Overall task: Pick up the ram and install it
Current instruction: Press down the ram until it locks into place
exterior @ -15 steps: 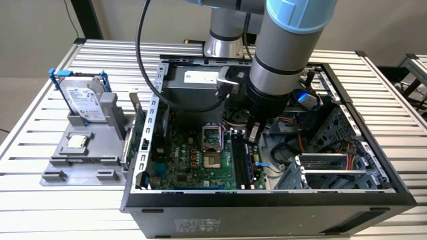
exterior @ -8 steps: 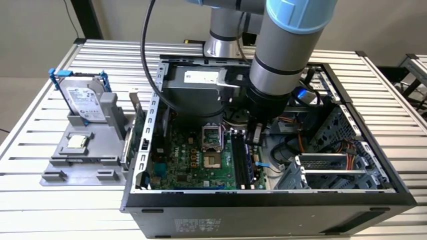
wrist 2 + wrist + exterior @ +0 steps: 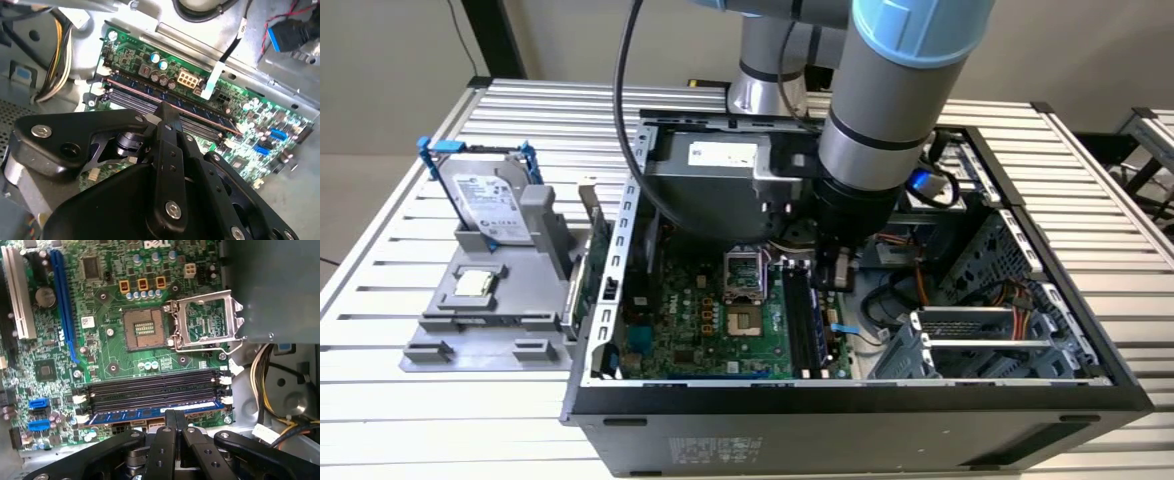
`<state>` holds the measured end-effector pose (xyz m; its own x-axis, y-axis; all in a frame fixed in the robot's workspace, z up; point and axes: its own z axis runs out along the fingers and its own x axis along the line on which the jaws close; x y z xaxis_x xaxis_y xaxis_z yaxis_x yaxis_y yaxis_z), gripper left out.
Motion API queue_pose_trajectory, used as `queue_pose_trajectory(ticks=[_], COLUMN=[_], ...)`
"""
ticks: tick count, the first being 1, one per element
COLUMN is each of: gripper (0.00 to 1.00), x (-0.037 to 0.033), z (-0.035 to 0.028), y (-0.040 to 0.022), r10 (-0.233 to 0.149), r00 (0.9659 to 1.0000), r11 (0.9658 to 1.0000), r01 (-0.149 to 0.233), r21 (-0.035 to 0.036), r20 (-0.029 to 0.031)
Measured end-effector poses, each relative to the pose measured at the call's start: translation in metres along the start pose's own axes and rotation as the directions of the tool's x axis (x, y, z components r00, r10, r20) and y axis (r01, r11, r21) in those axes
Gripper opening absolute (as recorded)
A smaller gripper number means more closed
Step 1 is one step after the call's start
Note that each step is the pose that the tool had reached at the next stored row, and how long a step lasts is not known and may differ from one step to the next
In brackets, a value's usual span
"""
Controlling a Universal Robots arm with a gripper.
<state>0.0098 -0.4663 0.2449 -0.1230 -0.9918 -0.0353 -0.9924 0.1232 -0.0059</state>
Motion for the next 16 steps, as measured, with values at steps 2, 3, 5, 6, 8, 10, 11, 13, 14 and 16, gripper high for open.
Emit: queue_pose_trajectory(ticks=[2,3,5,6,8,10,11,13,14,16], gripper=[0.0,0.0,0.0,0.0,0.0,0.0,0.0,0.0,0.0,0.0], x=[0.0,0.0,0.0,0.0001,0.0004,0.0007,0.0009,0.0008,0.0007,0.0008], z=[0.0001,0.0001,0.0002,0.0003,0.0008,0.001,0.0012,0.0013,0.0013,0.0014], y=[0.0,0.0,-0.0001,-0.0001,-0.0001,-0.0007,-0.0011,-0.0026,-0.0036,-0.0051], r10=[-0.026,-0.039,-0.063,-0.07,-0.082,-0.093,-0.097,-0.103,-0.104,-0.106], r00=[0.9997,0.9992,0.998,0.9975,0.9966,0.9957,0.9952,0.9947,0.9946,0.9944], r11=[0.9997,0.9992,0.998,0.9975,0.9966,0.9957,0.9952,0.9947,0.9946,0.9943], r01=[0.026,0.039,0.063,0.07,0.082,0.093,0.097,0.103,0.104,0.106], r21=[-0.0008,-0.0013,-0.0021,-0.0024,-0.0027,-0.0031,-0.0033,-0.0035,-0.0036,-0.0037], r20=[-0.0002,0.0,0.0,-0.0001,0.0003,0.0001,0.0002,0.0001,0.0001,0.0002])
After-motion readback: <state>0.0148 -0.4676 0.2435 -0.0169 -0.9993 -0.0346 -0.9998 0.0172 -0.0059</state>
